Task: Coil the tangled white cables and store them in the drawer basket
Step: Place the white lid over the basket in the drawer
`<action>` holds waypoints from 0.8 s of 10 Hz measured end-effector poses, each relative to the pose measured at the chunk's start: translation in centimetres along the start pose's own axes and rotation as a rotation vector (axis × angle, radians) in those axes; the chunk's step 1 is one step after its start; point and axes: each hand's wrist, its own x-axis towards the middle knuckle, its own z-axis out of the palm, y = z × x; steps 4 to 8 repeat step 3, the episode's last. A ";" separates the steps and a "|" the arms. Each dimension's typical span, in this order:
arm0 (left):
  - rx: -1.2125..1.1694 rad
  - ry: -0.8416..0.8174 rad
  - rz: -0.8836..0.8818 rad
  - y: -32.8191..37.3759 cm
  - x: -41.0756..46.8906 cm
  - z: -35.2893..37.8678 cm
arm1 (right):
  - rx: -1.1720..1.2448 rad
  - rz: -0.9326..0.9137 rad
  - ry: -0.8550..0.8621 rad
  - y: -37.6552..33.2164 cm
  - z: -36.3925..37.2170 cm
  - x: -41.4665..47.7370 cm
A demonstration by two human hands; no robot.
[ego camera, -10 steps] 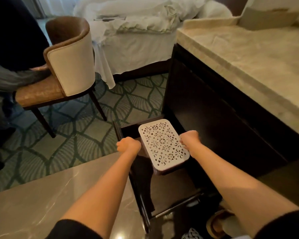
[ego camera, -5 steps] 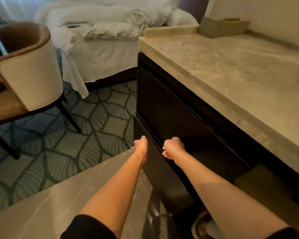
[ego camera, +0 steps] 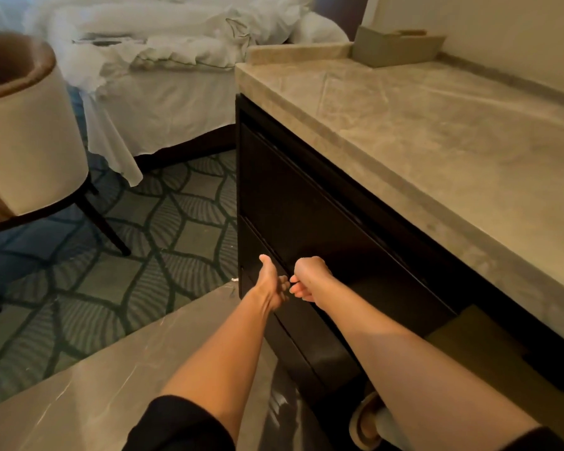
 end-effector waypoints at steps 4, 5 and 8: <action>0.205 0.086 0.066 2.2 -1.2 -0.8 | -0.044 -0.010 0.014 0.1 -0.1 -0.4; 0.205 0.086 0.066 2.2 -1.2 -0.8 | -0.044 -0.010 0.014 0.1 -0.1 -0.4; 0.205 0.086 0.066 2.2 -1.2 -0.8 | -0.044 -0.010 0.014 0.1 -0.1 -0.4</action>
